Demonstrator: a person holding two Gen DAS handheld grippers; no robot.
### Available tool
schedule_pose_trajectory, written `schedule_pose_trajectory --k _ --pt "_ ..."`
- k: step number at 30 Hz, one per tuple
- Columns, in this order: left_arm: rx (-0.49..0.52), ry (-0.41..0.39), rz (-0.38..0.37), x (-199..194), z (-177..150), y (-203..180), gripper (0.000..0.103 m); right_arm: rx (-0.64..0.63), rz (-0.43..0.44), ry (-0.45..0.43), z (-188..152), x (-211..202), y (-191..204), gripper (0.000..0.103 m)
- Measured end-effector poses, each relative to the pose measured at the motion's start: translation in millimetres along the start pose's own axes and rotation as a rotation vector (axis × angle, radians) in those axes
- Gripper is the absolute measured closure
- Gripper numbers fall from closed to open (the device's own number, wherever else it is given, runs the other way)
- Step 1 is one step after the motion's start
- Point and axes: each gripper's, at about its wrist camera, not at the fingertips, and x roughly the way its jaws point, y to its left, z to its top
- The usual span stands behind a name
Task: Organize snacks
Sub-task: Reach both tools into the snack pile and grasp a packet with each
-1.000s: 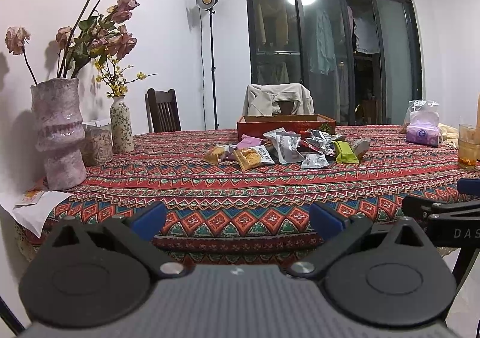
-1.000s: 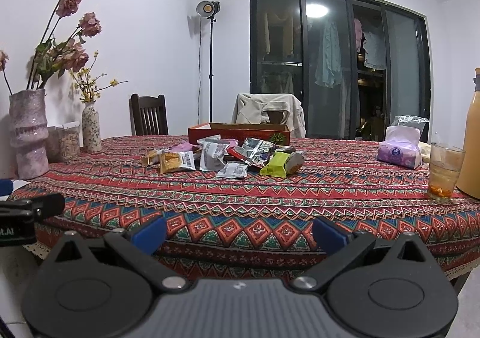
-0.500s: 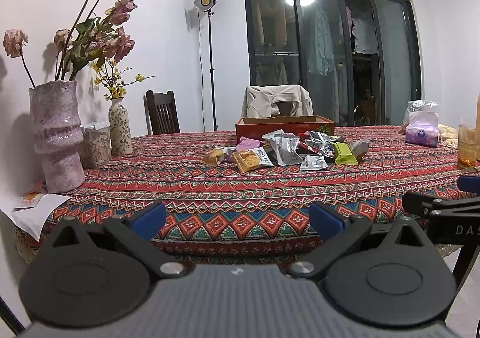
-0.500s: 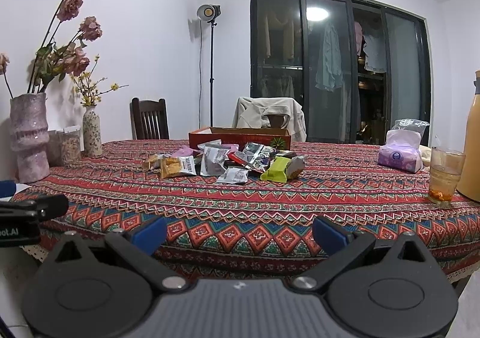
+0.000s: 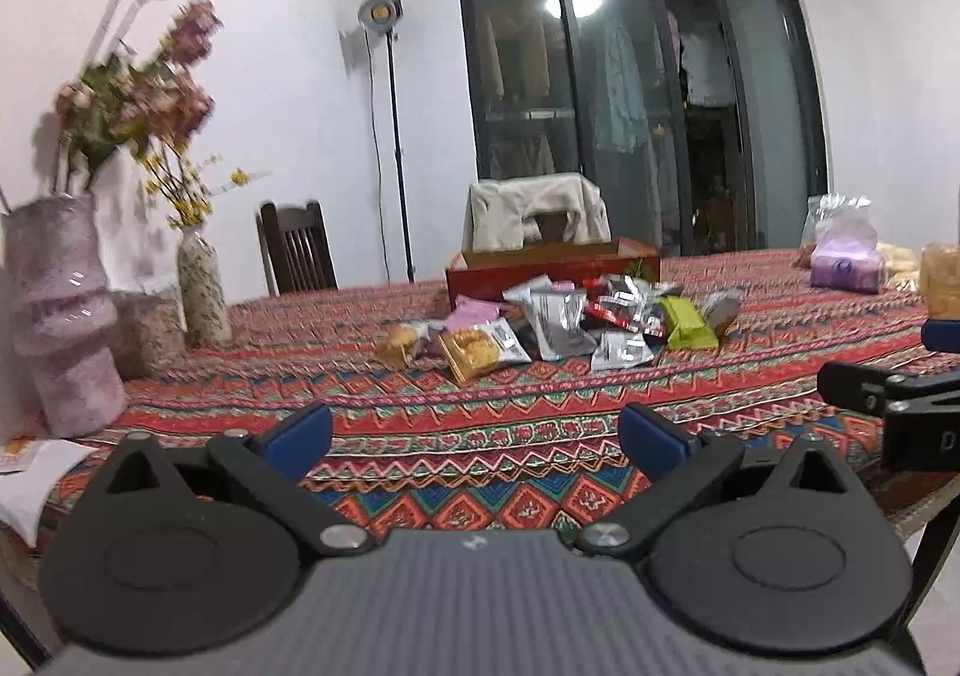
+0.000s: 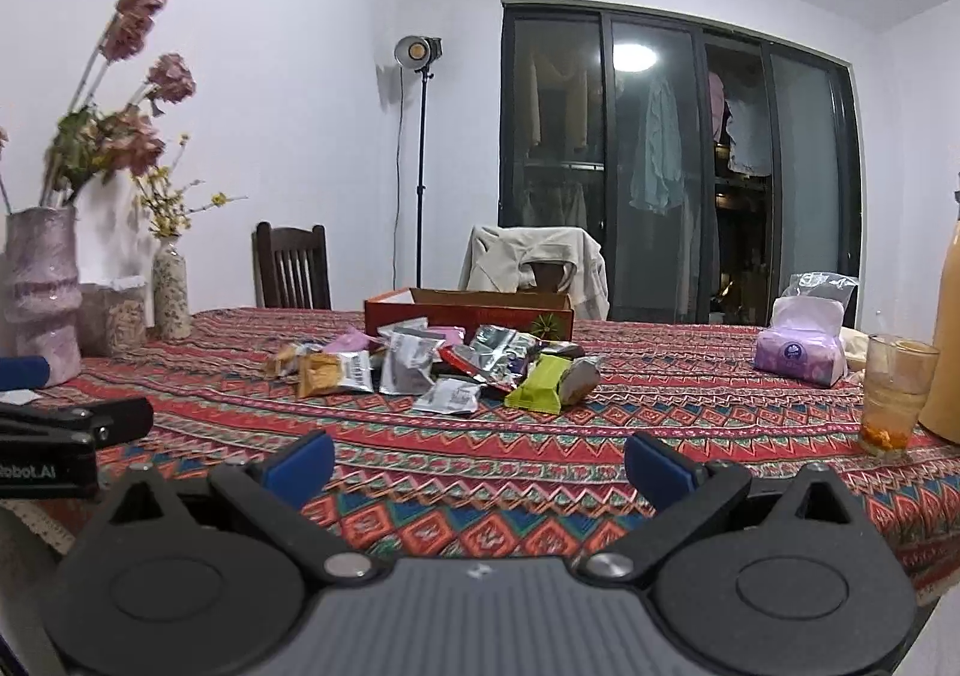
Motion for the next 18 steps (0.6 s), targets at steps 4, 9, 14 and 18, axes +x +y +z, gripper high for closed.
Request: schedule_pose_trajectory --k 4,9,14,18 --pt "-0.032 0.042 -0.042 34.5 6.7 0.5 0.0 0.002 0.011 0.027 9.1 31.8 -9.7 0.0" --pt "-0.071 0.102 -0.057 74.5 17.4 3.4 0.0 -0.011 0.003 0.031 21.4 69.0 -19.2 0.0" --pt "-0.067 0.127 -0.061 113.7 30.5 8.6 0.0 -0.033 -0.012 0.024 34.5 105.7 -21.0 0.0" --pt "-0.064 0.155 -0.075 144.4 40.3 12.1 0.0 0.034 0.049 0.063 43.9 139.3 -24.7 0.0"
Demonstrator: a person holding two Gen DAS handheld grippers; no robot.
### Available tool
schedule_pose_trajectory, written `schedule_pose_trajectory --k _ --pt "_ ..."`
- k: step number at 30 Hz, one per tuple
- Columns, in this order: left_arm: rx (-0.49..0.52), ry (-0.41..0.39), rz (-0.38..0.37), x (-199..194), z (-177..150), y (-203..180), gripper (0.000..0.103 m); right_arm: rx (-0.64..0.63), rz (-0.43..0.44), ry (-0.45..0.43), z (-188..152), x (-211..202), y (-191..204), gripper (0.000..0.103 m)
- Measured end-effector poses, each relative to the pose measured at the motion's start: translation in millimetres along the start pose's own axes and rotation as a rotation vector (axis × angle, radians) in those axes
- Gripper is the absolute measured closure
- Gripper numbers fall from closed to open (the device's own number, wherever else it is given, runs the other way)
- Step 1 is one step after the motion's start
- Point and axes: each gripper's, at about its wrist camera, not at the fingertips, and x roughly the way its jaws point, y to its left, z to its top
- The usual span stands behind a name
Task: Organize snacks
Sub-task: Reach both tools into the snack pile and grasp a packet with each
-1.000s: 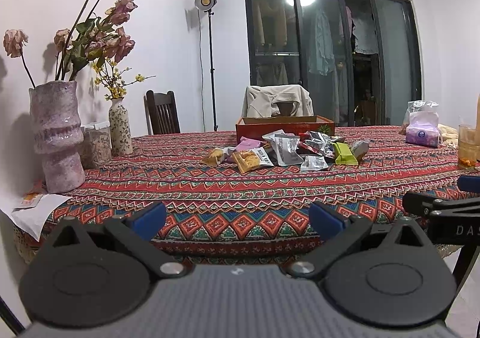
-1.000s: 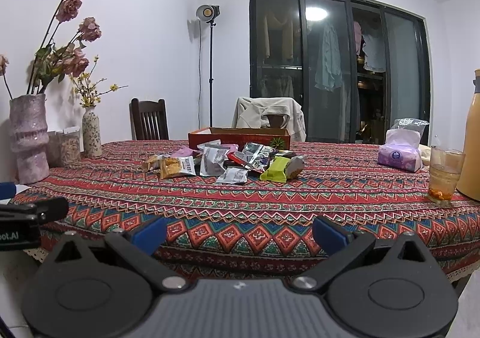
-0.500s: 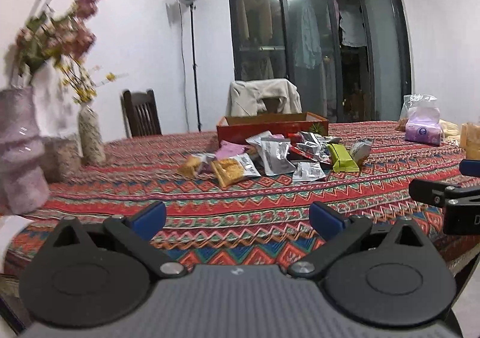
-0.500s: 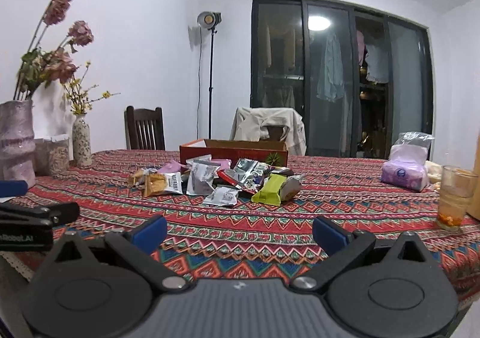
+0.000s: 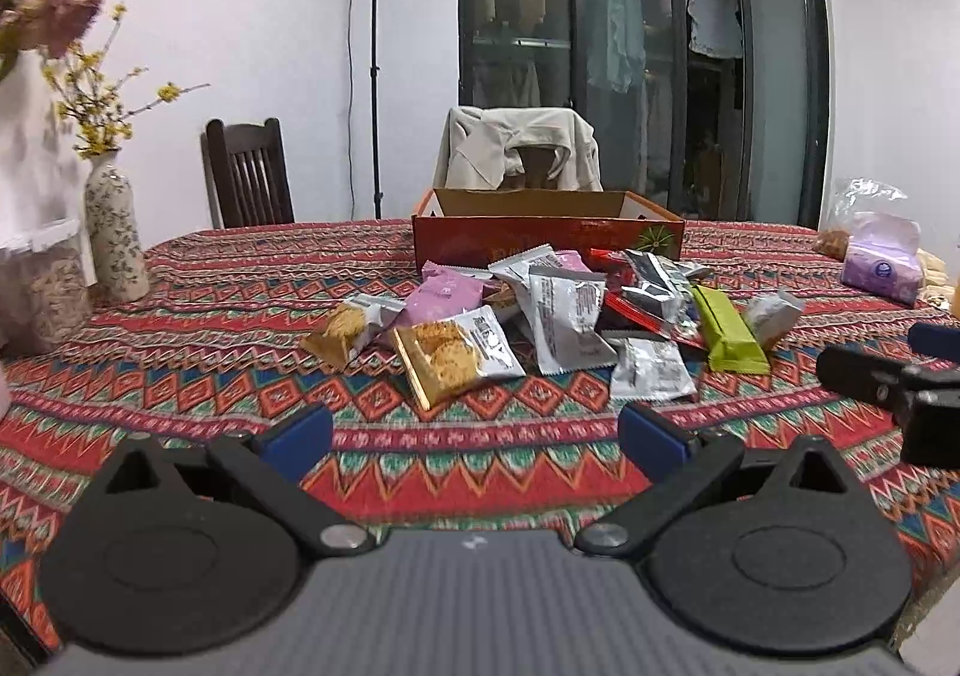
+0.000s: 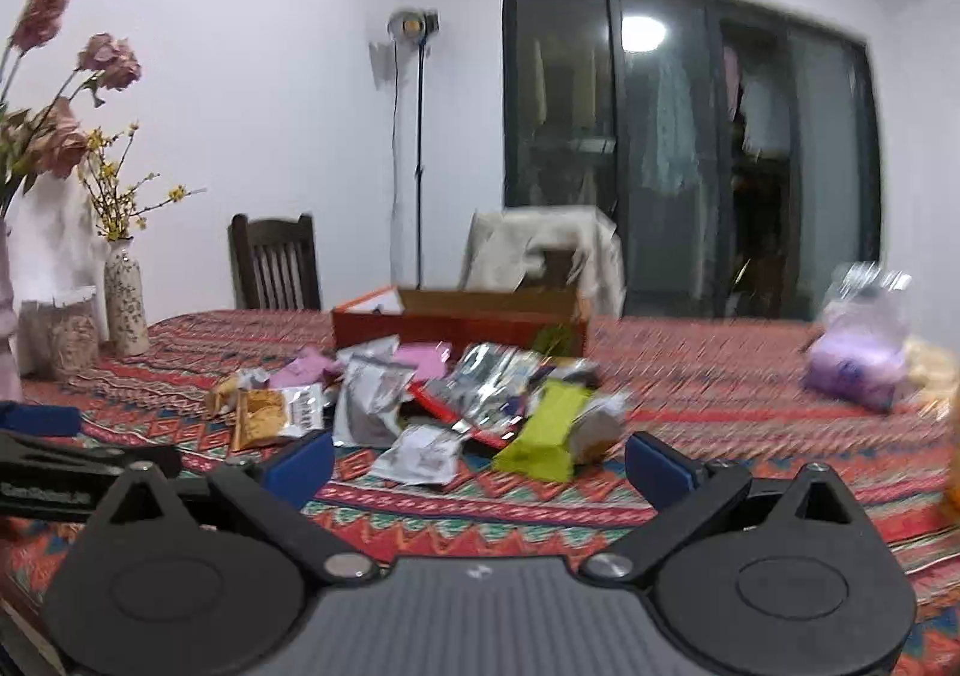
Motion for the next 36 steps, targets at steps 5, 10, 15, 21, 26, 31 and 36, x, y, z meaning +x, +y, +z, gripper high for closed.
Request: schedule_pose_trajectory --k 5,10,15,21,26,31,36 --pt "0.002 0.033 -0.014 31.0 14.2 3.4 0.0 -0.006 0.01 0.087 8.2 40.2 4.5 0.0" --pt "0.003 0.095 -0.041 62.1 25.6 8.3 0.0 -0.007 0.03 0.151 14.4 76.7 9.9 0.0" --pt "0.047 0.178 -0.091 98.4 36.2 16.5 0.0 0.0 0.037 0.217 20.0 114.5 12.3 0.003" --pt "0.279 0.16 -0.152 136.2 45.7 16.8 0.001 -0.028 0.063 0.29 23.1 162.9 19.5 0.022" --pt "0.438 0.182 -0.26 154.6 50.0 8.7 0.005 -0.026 0.082 0.329 21.4 190.2 21.8 0.034" --pt "0.498 0.262 -0.276 176.8 48.5 2.7 0.031 -0.027 0.093 0.37 14.9 204.5 18.9 0.044" --pt "0.365 0.347 -0.304 170.4 49.9 11.6 0.047 0.01 0.128 0.377 10.2 195.8 1.2 0.054"
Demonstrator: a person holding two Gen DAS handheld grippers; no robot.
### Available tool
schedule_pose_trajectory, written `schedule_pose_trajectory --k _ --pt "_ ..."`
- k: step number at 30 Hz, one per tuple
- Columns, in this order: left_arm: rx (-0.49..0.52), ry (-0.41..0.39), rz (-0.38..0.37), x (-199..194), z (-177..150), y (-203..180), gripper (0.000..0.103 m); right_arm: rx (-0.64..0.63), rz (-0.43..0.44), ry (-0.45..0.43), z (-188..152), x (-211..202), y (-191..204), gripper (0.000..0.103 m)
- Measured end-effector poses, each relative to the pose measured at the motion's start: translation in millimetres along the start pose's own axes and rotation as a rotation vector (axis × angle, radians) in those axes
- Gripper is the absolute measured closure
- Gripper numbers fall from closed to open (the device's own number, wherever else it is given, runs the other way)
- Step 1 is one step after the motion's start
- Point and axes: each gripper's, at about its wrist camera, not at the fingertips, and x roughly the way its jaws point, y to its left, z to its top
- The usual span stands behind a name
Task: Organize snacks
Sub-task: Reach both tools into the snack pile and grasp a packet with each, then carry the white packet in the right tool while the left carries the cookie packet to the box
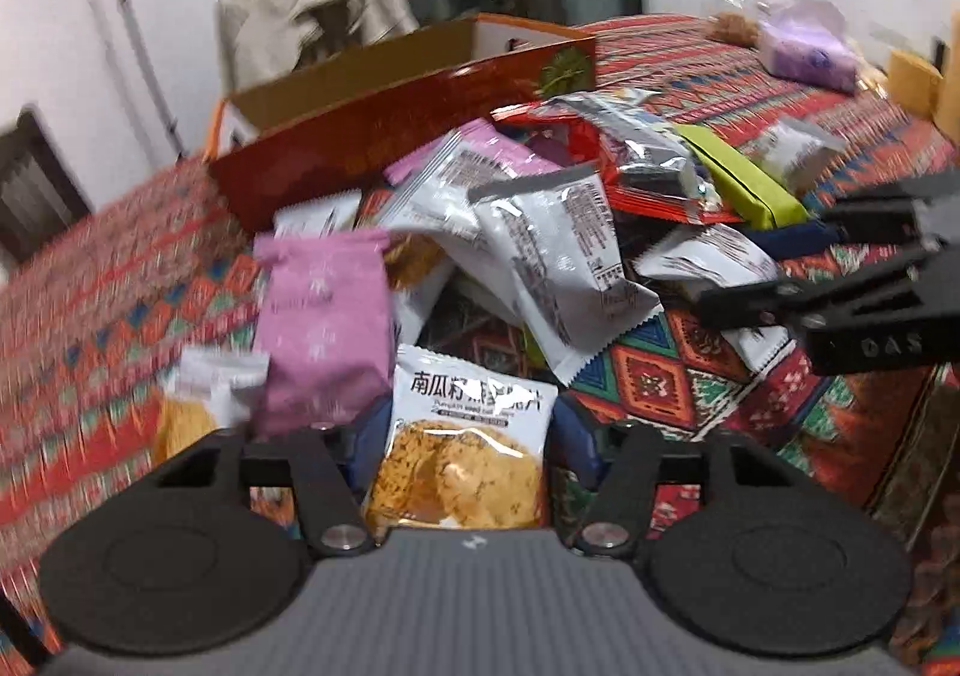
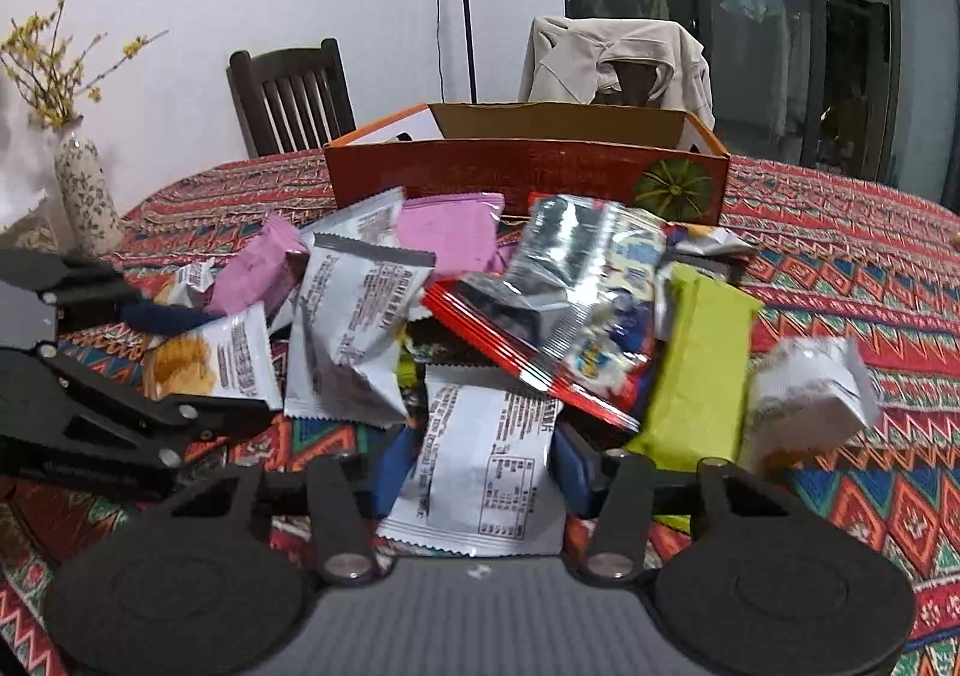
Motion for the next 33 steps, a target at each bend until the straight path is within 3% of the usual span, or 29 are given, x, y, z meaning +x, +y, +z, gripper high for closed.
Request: schedule_pose_trajectory --k 6,17,23,33 --pt "-0.173 0.093 -0.01 -16.7 -5.4 -8.0 0.057 -0.003 0.056 0.001 -14.9 -22.9 -15.4 0.059" --pt "-0.38 0.232 -0.056 -65.8 -20.1 -53.2 0.059 -0.049 0.141 -0.102 -31.6 -102.9 -44.1 0.06" --pt "-0.428 0.231 -0.072 -83.5 -18.2 -75.8 0.059 -0.073 0.17 -0.143 -32.3 -138.5 -56.3 0.059" --pt "-0.448 0.174 -0.096 -108.9 -10.1 -88.0 0.059 -0.105 0.142 -0.223 -16.3 -180.7 -61.7 0.059"
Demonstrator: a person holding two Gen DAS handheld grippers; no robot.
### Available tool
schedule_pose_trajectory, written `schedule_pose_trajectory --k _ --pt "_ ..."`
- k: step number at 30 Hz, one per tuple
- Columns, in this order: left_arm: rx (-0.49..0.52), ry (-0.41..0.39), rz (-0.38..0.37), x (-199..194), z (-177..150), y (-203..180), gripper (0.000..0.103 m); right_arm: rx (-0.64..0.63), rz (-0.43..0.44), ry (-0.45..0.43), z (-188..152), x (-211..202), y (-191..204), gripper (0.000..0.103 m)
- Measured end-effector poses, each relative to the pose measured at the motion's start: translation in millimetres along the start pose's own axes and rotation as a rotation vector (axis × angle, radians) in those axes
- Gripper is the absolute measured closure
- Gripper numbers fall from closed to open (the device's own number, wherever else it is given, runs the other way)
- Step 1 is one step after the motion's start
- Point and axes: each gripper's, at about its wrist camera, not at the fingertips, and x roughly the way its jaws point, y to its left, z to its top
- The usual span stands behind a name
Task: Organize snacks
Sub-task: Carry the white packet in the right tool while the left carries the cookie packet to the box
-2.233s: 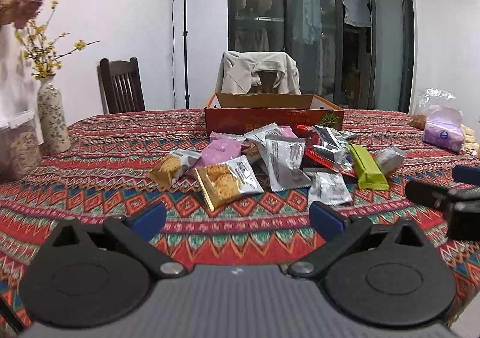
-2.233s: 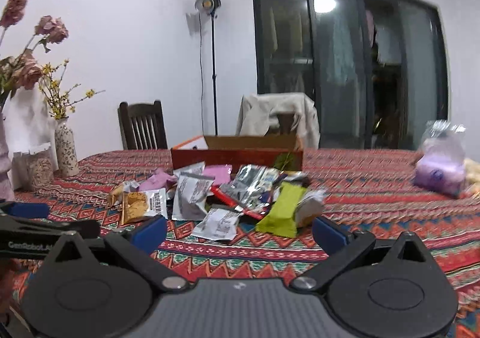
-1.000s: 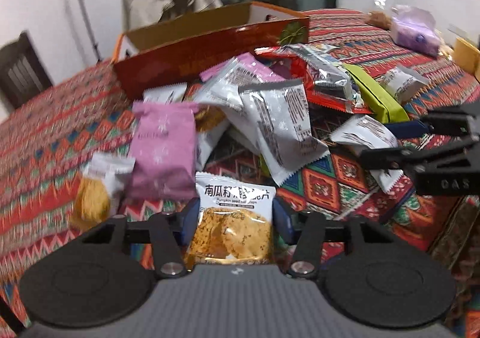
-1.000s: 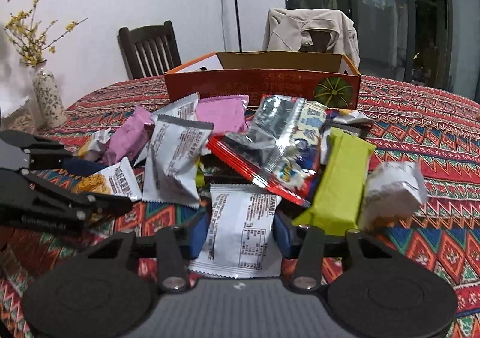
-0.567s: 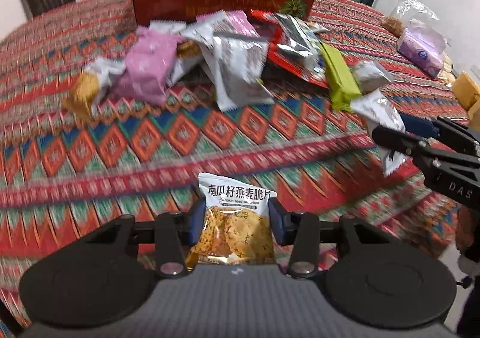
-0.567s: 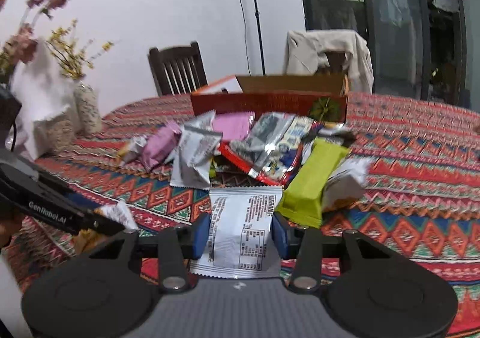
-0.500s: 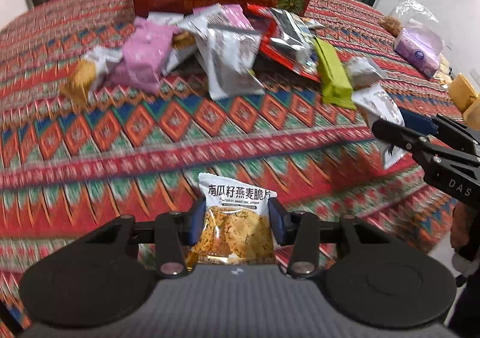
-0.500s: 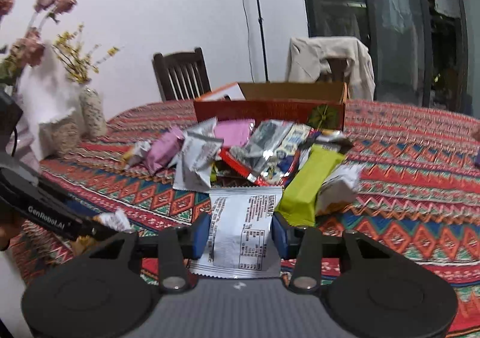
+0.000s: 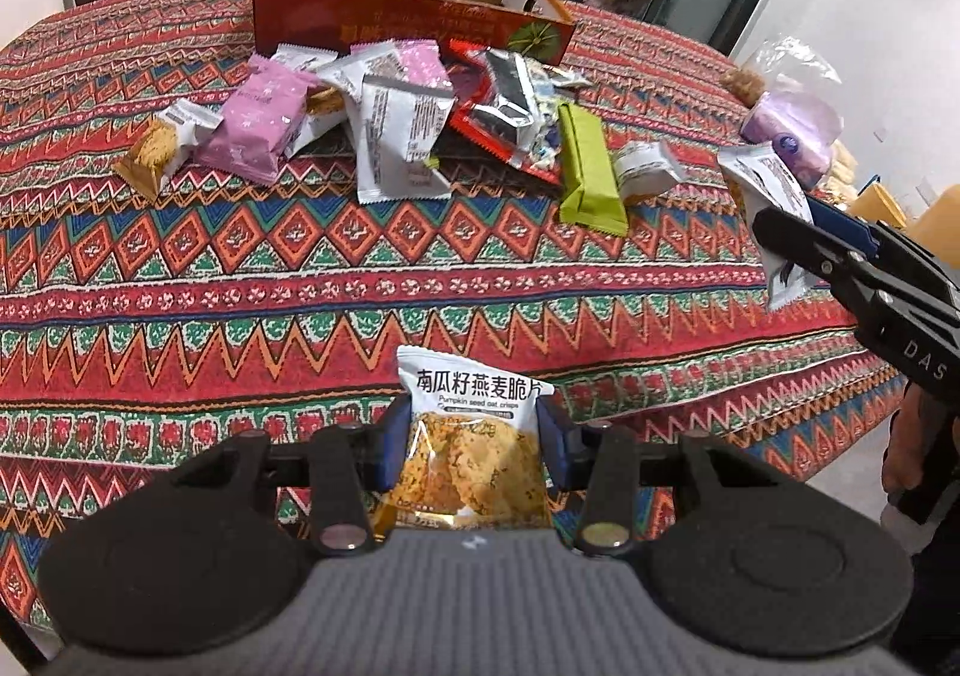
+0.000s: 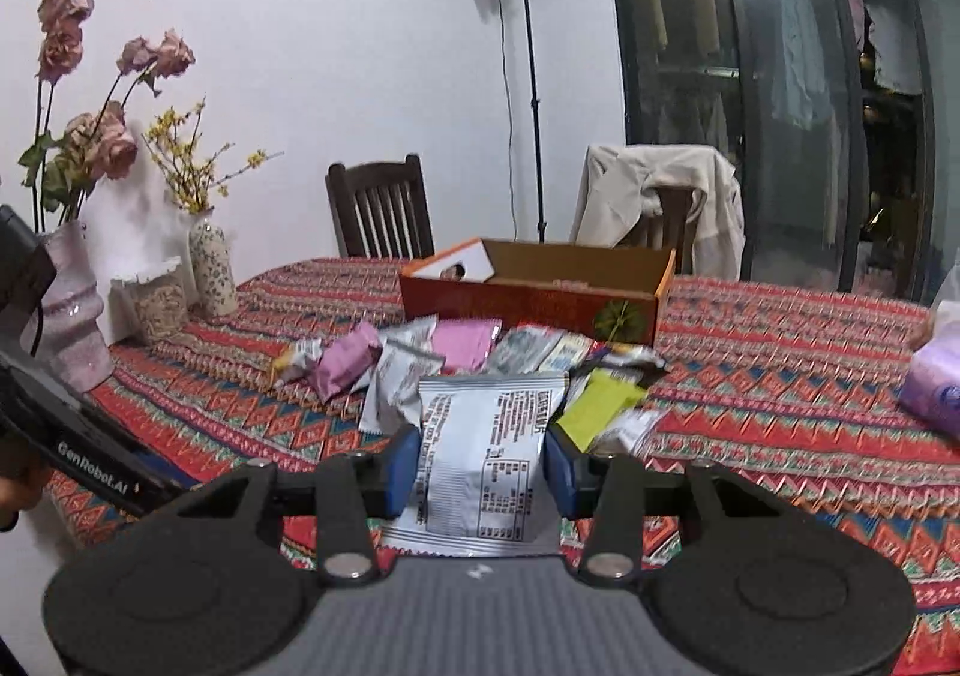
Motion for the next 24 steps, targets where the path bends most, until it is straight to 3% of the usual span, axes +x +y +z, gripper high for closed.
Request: schedule_pose_trajectory --k 7,13,21,24 --pt "0.098 -0.117 0.011 -28.8 39.6 -1.7 0.059 0.012 -0.024 -0.041 24.6 -7.5 4.3 0.059" --pt "0.148 -0.207 0.001 -35.7 113.9 9.6 0.059 0.06 -0.005 -0.079 71.6 7.6 -15.0 0.059" --pt "0.136 -0.288 0.02 -6.8 245.7 43.2 0.059 0.067 -0.021 -0.081 159.1 89.9 -71.1 0.059" --pt "0.148 -0.315 0.072 17.5 289.5 55.1 0.059 0.06 -0.031 -0.054 192.4 139.6 -95.4 0.059"
